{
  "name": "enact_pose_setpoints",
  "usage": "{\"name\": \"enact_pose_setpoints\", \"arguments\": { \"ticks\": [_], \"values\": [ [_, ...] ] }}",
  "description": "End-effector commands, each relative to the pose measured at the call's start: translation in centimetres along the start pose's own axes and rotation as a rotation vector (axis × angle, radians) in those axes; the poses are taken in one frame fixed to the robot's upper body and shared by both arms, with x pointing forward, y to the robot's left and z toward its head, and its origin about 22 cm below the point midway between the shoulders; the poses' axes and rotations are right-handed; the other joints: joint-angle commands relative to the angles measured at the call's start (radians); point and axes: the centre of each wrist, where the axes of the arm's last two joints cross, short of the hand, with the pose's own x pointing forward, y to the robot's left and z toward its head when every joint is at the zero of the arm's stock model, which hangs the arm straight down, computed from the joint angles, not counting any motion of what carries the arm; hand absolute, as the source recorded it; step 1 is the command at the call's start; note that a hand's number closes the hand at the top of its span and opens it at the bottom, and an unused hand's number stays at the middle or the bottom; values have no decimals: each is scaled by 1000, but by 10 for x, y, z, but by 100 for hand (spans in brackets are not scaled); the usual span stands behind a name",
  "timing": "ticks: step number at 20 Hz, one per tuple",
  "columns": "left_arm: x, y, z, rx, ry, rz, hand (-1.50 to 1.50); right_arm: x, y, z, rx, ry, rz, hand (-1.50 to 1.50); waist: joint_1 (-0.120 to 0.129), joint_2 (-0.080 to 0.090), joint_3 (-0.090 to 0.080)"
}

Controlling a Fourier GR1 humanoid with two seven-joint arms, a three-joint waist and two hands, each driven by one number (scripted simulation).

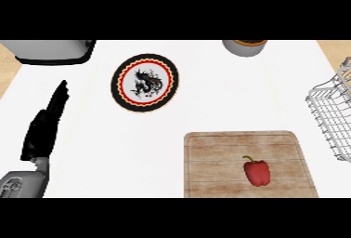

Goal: Pick the croissant from the cutting board and place it in the tiered basket

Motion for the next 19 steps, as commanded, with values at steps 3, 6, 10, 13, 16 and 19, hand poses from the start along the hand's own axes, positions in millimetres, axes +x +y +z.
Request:
{"name": "enact_pose_setpoints", "arguments": {
  "ticks": [3,6,10,13,16,19],
  "values": [
    [-6,4,5,-1,20,6,0,-7,-36,8,-124,190,-116,-150,-14,-7,-1],
    [-3,-6,2,12,35,-8,0,-4,-65,24,-91,259,-173,-150,-28,-13,-2],
    [-2,7,9,23,21,-8,0,-29,-88,50,-53,314,-223,-150,-26,-21,-2],
    [-8,6,2,39,39,-10,0,-61,-107,68,-48,312,-238,-150,-48,-19,-3],
    [-19,12,11,14,25,0,0,-89,-131,71,-84,296,-280,-150,-22,-15,-2],
    [1,5,-9,12,17,3,0,-118,-156,79,-91,260,-347,-150,-28,-8,0]
  ]
}}
